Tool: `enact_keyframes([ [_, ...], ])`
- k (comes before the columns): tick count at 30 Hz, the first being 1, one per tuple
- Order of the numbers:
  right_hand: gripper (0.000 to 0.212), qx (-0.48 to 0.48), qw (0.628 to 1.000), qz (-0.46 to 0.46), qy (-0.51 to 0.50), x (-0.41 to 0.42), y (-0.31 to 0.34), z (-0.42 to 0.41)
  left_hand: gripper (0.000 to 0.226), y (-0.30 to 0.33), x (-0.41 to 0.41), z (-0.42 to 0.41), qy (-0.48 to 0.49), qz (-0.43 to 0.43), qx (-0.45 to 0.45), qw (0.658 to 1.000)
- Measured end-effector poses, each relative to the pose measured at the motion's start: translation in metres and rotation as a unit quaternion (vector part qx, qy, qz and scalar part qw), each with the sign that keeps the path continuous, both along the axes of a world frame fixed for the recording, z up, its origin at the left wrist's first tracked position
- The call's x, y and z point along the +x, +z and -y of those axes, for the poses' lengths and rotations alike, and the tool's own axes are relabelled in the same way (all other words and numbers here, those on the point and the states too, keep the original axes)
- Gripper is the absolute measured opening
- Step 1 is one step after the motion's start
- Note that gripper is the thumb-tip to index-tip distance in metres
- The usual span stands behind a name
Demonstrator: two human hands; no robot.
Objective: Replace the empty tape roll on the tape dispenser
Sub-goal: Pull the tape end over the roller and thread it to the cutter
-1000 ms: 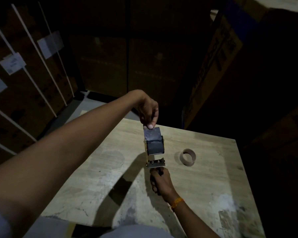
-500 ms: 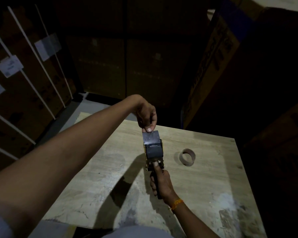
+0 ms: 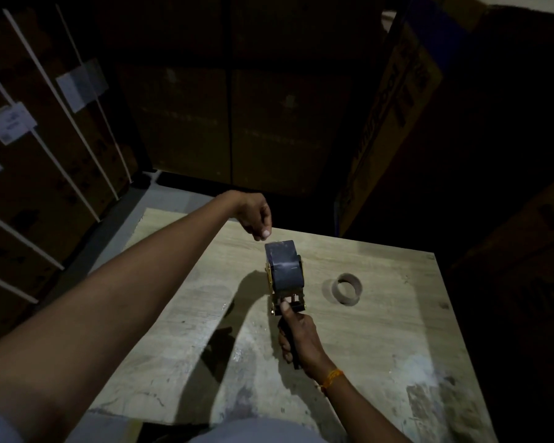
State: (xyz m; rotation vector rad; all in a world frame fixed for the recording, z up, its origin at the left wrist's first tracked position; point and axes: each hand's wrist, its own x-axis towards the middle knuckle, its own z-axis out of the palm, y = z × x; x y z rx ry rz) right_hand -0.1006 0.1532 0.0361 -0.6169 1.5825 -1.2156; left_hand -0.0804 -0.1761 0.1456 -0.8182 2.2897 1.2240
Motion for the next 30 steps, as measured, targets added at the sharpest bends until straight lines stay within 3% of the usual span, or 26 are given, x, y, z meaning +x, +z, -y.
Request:
enact_keyframes([
  [6, 0.035, 0.049, 0.997, -0.066, -0.004, -0.007, -0.018, 0.006, 0.019, -0.071, 0.035, -0.022, 0.095, 0.026, -0.038, 0.994],
  [11, 0.024, 0.094, 0.992, -0.087, -0.017, -0.013, -0.032, 0.013, 0.026, -0.144, 0.067, -0.064, 0.142, 0.055, 0.014, 0.988],
  [14, 0.021, 0.113, 0.989, -0.094, -0.005, -0.017, -0.038, 0.018, 0.018, -0.169, 0.077, -0.097, 0.158, 0.047, 0.039, 0.985],
  [19, 0.014, 0.145, 0.979, -0.14, 0.015, -0.021, -0.059, 0.026, 0.023, -0.189, 0.085, -0.135, 0.155, 0.028, 0.022, 0.987],
  [30, 0.018, 0.145, 0.971, -0.172, 0.076, -0.025, -0.097, 0.033, 0.014, -0.215, 0.108, -0.154, 0.14, -0.001, -0.043, 0.989],
])
